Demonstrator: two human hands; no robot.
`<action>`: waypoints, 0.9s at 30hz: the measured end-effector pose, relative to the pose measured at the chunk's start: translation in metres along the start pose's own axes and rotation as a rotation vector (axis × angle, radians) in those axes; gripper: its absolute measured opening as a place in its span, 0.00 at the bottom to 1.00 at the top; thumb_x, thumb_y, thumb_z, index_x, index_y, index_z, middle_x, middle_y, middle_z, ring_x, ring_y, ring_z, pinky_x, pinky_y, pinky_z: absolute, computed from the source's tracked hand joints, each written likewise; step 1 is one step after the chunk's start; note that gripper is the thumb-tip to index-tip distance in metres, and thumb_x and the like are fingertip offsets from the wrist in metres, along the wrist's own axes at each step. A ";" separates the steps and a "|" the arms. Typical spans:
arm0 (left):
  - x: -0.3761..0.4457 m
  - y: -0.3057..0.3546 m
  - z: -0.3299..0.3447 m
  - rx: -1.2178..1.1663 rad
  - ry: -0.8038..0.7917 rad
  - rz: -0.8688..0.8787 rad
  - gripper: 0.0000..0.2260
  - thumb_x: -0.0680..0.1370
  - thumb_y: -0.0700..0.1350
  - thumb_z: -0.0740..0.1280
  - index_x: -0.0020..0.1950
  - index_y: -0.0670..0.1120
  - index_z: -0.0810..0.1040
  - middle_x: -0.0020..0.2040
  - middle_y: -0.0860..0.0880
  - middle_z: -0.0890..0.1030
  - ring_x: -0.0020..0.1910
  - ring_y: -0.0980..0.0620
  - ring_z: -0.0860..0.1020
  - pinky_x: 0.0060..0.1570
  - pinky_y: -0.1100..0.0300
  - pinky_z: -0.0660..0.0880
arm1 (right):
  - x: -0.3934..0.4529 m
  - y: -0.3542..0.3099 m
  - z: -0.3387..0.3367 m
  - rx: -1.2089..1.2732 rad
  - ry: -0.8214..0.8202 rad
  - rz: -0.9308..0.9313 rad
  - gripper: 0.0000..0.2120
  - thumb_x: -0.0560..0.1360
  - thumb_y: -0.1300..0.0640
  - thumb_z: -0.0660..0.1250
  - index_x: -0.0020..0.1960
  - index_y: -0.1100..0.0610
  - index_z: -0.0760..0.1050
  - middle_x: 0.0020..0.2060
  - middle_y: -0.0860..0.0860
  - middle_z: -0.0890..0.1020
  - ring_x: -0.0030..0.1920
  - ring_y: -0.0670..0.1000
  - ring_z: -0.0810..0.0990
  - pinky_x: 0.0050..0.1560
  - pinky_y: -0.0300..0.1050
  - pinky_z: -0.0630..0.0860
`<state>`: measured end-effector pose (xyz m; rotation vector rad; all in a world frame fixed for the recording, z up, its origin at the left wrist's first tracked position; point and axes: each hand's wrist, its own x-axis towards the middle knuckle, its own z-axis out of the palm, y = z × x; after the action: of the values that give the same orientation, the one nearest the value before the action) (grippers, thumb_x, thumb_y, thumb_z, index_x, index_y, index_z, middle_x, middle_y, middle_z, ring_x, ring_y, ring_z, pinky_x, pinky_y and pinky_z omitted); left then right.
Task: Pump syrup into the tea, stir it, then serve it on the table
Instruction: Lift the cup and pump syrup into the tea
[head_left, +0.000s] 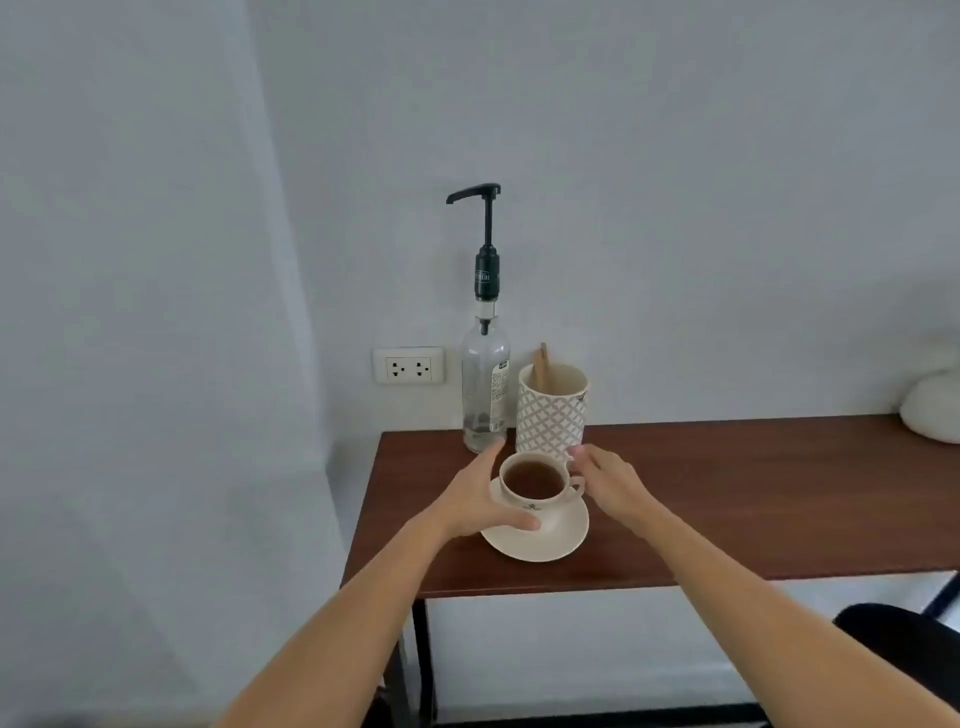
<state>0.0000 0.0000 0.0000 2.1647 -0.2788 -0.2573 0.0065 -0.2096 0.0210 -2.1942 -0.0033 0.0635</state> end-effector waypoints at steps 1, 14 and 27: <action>0.004 0.000 0.009 -0.065 0.040 0.013 0.59 0.62 0.50 0.85 0.84 0.49 0.53 0.77 0.57 0.68 0.79 0.51 0.65 0.72 0.57 0.64 | 0.005 0.005 0.004 0.088 -0.010 0.020 0.19 0.85 0.49 0.52 0.61 0.54 0.79 0.59 0.55 0.84 0.60 0.55 0.81 0.68 0.56 0.73; 0.022 -0.013 0.063 -0.185 0.487 0.063 0.40 0.57 0.50 0.85 0.64 0.64 0.71 0.58 0.69 0.81 0.59 0.68 0.79 0.55 0.77 0.71 | 0.038 0.039 0.017 0.368 -0.215 0.001 0.19 0.85 0.51 0.55 0.56 0.55 0.83 0.53 0.58 0.86 0.58 0.58 0.84 0.64 0.60 0.78; 0.018 0.040 -0.024 -0.189 0.542 0.134 0.38 0.54 0.52 0.84 0.61 0.58 0.75 0.53 0.61 0.84 0.54 0.62 0.82 0.53 0.67 0.78 | 0.057 -0.058 -0.023 0.234 -0.325 -0.263 0.21 0.86 0.52 0.53 0.57 0.63 0.80 0.50 0.62 0.86 0.47 0.49 0.85 0.47 0.37 0.81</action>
<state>0.0195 -0.0088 0.0452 1.9325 -0.0822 0.3639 0.0652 -0.1935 0.0787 -1.9114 -0.4441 0.2582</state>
